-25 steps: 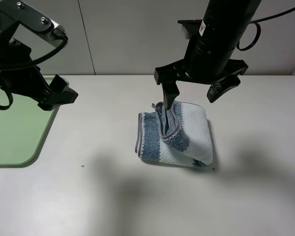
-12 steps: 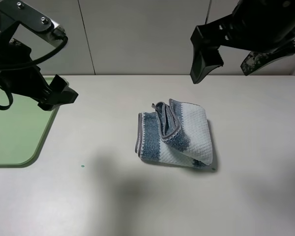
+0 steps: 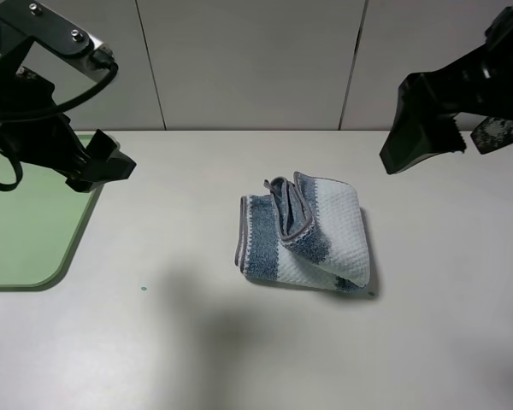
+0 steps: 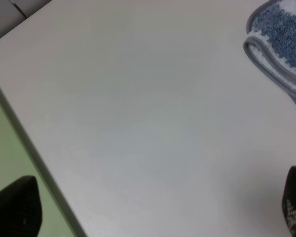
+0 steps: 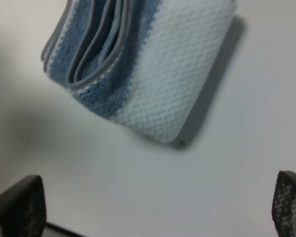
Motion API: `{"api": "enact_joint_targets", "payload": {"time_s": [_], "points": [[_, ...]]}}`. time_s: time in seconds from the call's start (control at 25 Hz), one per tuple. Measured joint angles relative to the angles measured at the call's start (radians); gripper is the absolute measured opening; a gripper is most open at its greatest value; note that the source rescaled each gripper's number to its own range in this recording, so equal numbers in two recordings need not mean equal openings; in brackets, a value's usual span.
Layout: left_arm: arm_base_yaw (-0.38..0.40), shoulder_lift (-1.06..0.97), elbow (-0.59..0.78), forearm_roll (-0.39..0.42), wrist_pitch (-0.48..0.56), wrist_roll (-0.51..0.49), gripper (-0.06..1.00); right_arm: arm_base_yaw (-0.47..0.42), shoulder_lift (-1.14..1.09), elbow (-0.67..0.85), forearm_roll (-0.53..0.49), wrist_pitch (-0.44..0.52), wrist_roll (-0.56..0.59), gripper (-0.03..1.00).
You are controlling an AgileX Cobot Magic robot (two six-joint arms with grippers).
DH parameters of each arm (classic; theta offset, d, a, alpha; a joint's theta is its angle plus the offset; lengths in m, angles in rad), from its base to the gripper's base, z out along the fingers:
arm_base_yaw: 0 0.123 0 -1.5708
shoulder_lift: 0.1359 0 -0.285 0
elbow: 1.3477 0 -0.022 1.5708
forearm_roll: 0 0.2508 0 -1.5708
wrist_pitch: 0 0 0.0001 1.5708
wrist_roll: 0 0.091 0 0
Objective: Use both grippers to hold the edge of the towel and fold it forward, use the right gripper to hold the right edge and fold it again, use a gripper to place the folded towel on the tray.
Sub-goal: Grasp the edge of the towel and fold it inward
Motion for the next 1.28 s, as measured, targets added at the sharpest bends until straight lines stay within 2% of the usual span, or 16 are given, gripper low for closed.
{"api": "enact_joint_targets", "payload": {"time_s": [0.2,0.36,0.44,0.6,0.72,0.96,1.16,1.28], "points": [[0.000,0.000,0.000,0.000,0.000,0.000,0.98,0.000,-0.077,0.005,-0.037,0.001,-0.028,1.00],[0.000,0.000,0.000,0.000,0.000,0.000,0.98,-0.007,-0.111,0.006,-0.054,0.001,-0.127,1.00],[0.000,0.000,0.000,0.000,0.000,0.000,0.98,-0.039,-0.135,0.006,-0.033,0.001,-0.177,1.00],[0.000,0.000,0.000,0.000,0.000,0.000,0.98,-0.171,-0.195,0.025,0.045,0.000,-0.226,1.00],[0.000,0.000,0.000,0.000,0.000,0.000,0.98,-0.281,-0.255,0.101,0.095,-0.012,-0.297,1.00],[0.000,0.000,0.000,0.000,-0.001,0.000,0.98,-0.460,-0.443,0.370,0.182,-0.157,-0.396,1.00],[0.000,0.000,0.000,0.000,-0.002,0.000,0.98,-0.500,-0.597,0.546,0.194,-0.233,-0.403,1.00],[0.000,0.000,0.000,0.000,-0.002,0.000,0.98,-0.519,-0.677,0.607,0.185,-0.238,-0.403,1.00]]}}
